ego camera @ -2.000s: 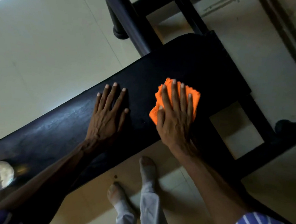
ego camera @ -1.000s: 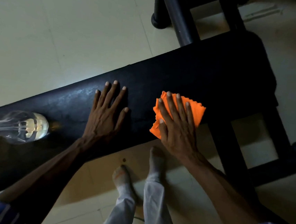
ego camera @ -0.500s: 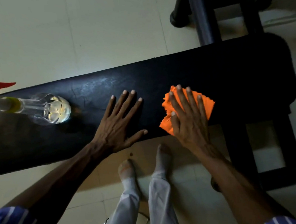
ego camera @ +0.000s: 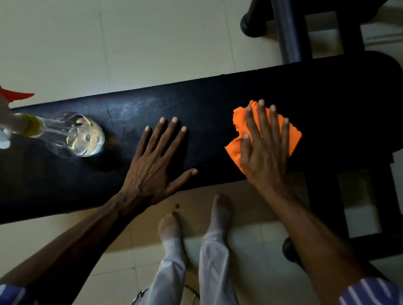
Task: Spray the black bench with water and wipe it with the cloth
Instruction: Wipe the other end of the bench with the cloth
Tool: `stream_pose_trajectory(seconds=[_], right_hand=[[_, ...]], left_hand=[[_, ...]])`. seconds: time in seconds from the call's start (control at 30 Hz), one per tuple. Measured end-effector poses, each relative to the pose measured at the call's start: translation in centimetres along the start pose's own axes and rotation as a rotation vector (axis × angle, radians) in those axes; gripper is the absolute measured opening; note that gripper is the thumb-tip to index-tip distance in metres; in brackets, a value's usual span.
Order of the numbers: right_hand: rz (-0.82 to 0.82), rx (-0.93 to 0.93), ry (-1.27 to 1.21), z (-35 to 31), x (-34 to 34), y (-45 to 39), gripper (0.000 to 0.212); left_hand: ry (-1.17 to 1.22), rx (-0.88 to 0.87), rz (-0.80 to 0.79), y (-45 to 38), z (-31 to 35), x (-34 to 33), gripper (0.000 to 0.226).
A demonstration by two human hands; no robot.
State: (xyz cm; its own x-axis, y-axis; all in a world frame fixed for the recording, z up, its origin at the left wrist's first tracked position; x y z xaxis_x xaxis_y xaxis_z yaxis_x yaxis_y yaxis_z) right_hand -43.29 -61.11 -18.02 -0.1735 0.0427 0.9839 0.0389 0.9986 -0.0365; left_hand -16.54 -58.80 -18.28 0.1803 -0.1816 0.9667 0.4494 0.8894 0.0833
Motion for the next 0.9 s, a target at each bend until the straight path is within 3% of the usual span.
stream_pose_trajectory(seconds=[0.1, 0.2, 0.33, 0.5, 0.63, 0.77, 0.83, 0.9], right_hand=[[0.085, -0.121, -0.061, -4.7, -1.1, 2.3, 0.06], [-0.014, 0.05, -0.11, -7.0, -1.6, 6.2, 0.06], [-0.06, 0.199, -0.073, -4.2, -0.9, 4.8, 0.06], [0.104, -0.231, -0.099, -7.8, -1.0, 2.8, 0.059], [0.031, -0.027, -0.141, -12.4, -2.3, 6.6, 0.059], [-0.047, 0.221, -0.11, -8.9, -2.1, 5.8, 0.06], [-0.024, 0.191, -0.104, -7.1, -1.6, 4.0, 0.059], [0.057, 0.007, -0.086, -7.6, -1.4, 3.0, 0.057]], left_hand=[[0.004, 0.005, 0.001, 0.7, -0.6, -0.1, 0.088], [0.017, 0.002, -0.004, 0.9, -0.9, 0.3, 0.078], [0.027, 0.077, 0.008, 0.7, -2.3, 0.9, 0.069], [0.06, 0.09, 0.035, 0.7, -3.2, 1.1, 0.065], [0.085, 0.099, 0.047, 1.3, -3.3, 1.4, 0.063], [0.088, 0.098, 0.038, 1.7, -3.8, 1.7, 0.063], [0.084, 0.095, 0.039, 1.9, -3.7, 1.7, 0.063], [0.085, 0.098, 0.042, 1.9, -3.8, 1.6, 0.062]])
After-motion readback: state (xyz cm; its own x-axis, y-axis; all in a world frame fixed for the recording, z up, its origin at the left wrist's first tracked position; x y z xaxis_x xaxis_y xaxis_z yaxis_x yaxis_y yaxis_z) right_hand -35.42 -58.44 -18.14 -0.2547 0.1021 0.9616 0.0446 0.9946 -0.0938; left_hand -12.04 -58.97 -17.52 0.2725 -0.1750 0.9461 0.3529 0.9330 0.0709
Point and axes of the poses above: each hand's wrist, its own y-axis away from the middle knuckle, its own x-axis out of the back of the hand, z = x × y, the point moved 3 cm from there along -y, towards the middle knuckle, and after that the axes turned 3 degrees about -x, right-handed, at the moved point
